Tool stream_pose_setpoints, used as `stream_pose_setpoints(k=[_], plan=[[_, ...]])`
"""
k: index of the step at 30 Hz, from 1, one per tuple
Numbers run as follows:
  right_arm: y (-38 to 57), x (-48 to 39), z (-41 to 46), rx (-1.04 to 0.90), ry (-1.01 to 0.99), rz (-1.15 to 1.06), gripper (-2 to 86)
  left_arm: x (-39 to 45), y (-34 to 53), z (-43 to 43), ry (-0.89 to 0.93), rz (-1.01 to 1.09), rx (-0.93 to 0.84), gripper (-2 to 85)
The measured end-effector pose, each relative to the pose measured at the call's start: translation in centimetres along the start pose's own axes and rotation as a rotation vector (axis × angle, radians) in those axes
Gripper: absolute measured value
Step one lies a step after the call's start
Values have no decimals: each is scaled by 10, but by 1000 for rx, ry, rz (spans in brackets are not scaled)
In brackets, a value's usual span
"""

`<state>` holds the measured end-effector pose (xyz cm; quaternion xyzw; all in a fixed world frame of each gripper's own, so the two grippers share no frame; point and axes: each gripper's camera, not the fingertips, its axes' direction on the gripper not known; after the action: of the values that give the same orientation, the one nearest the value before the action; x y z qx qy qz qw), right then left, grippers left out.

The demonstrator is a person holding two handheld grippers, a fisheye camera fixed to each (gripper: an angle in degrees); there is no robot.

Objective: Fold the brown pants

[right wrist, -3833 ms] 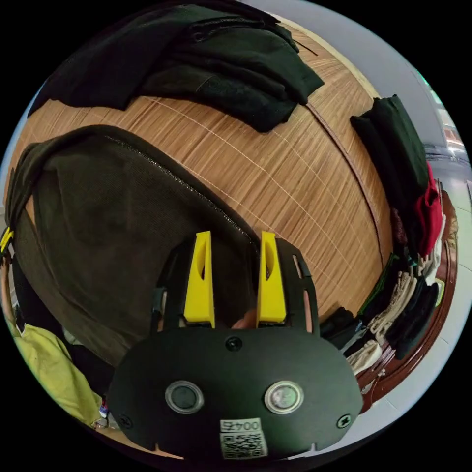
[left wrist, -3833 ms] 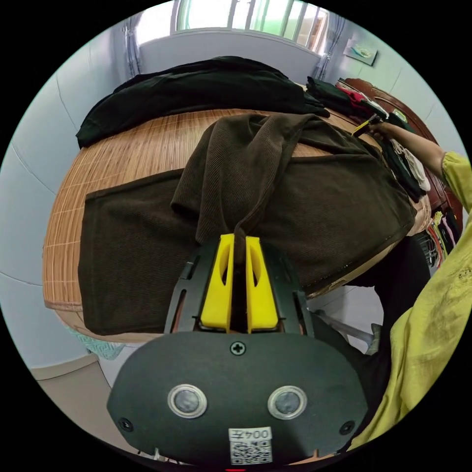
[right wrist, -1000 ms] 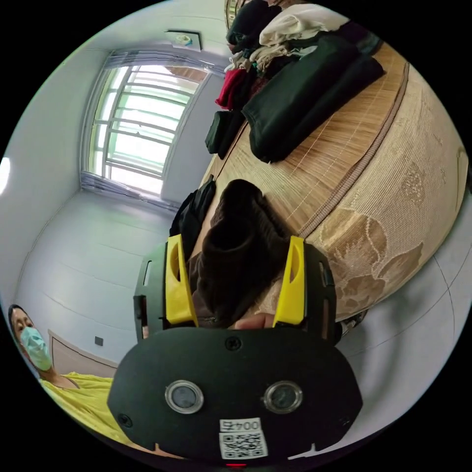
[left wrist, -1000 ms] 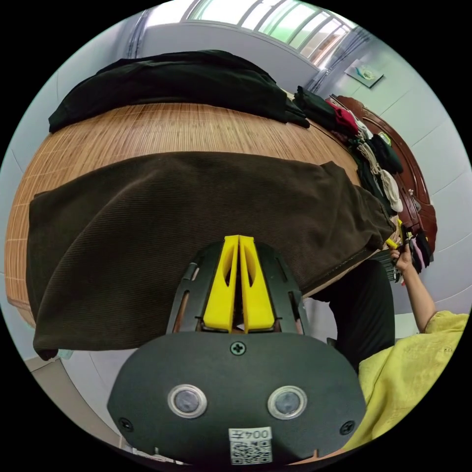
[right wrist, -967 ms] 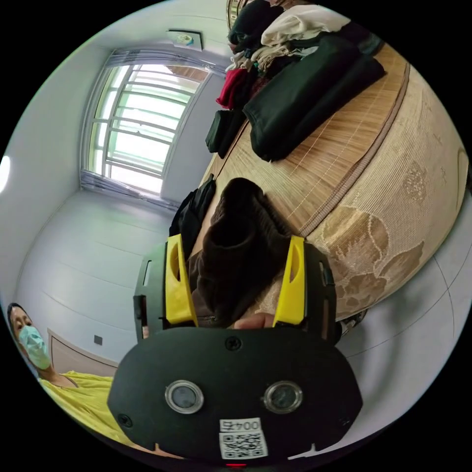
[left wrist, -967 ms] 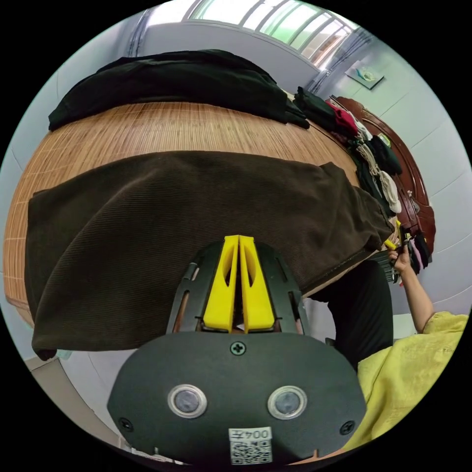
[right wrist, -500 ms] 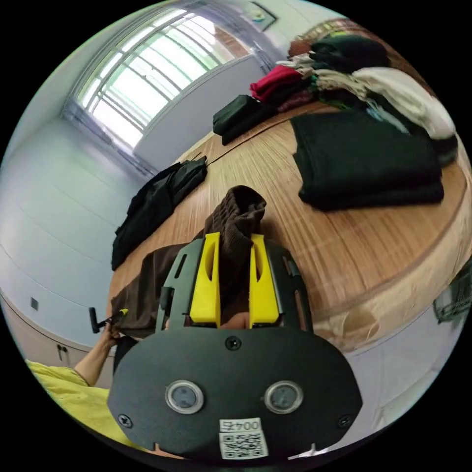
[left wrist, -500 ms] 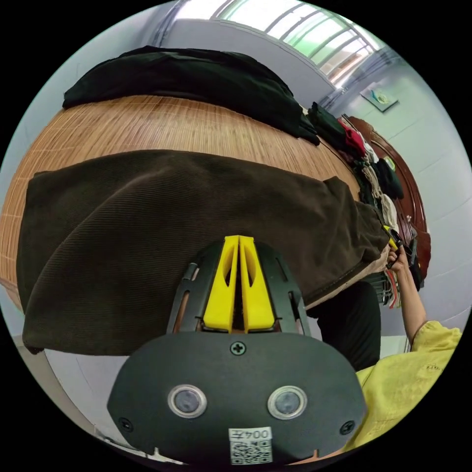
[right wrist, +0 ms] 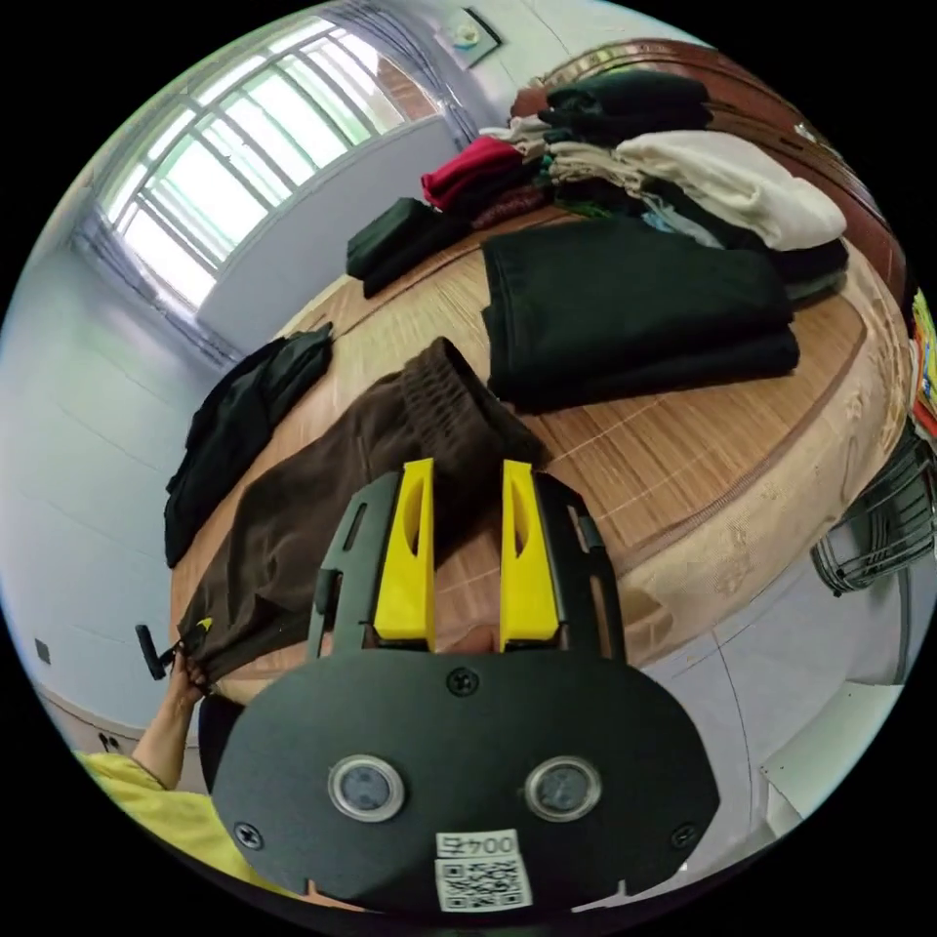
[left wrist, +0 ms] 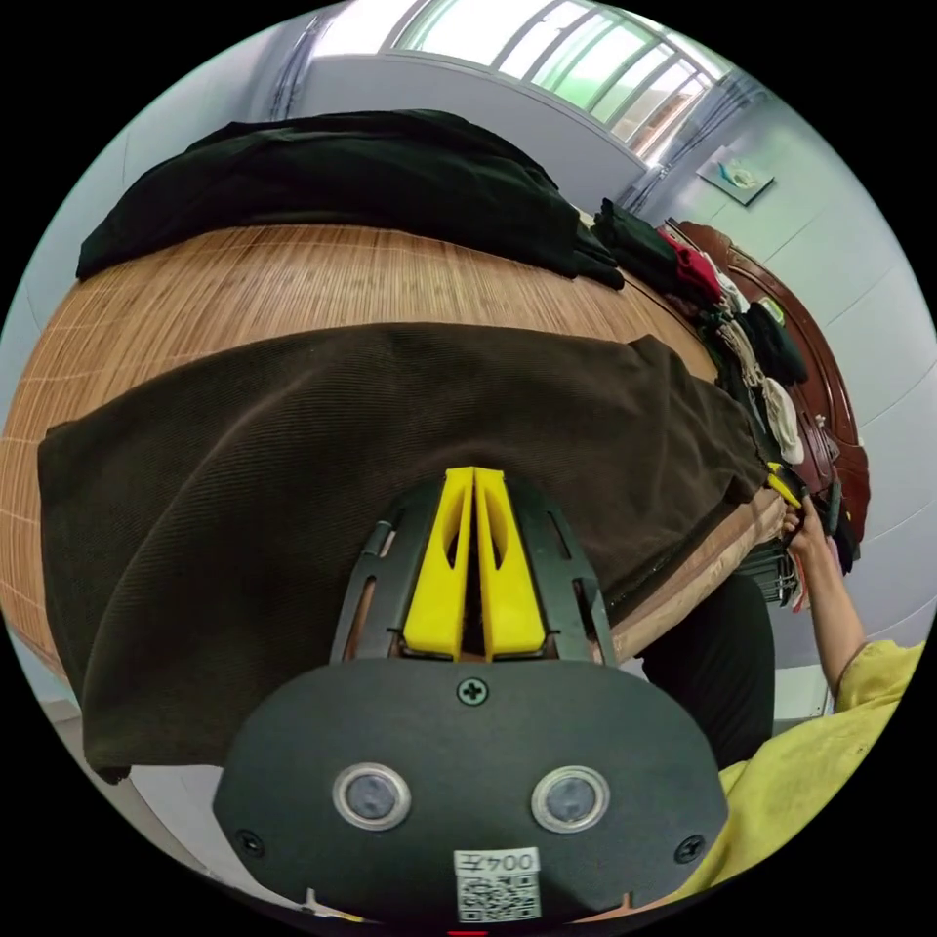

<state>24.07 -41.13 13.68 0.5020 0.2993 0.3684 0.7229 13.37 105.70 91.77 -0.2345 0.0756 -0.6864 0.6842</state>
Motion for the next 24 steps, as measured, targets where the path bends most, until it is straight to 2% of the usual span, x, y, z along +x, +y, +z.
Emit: stream_pose_setpoints(k=[3, 6, 10, 14, 19, 24], plan=[[35, -39, -25, 42, -139, -75, 131, -3, 25, -3, 54, -16, -8, 19], [69, -99, -21, -31, -232, -178, 122, -9, 74, -34, 122, -55, 88, 28], [109, -187, 15, -161, -188, -320, 74, -62, 182, -89, 218, -307, 312, 44], [137, -242, 59, -260, -8, -368, 45, -138, 296, -106, 302, -631, 475, 83], [154, -263, 98, -406, 57, -337, 87, -196, 366, -87, 482, -848, 581, 134], [166, -288, 104, -374, 87, -409, 107, -226, 393, -58, 610, -951, 619, 165]])
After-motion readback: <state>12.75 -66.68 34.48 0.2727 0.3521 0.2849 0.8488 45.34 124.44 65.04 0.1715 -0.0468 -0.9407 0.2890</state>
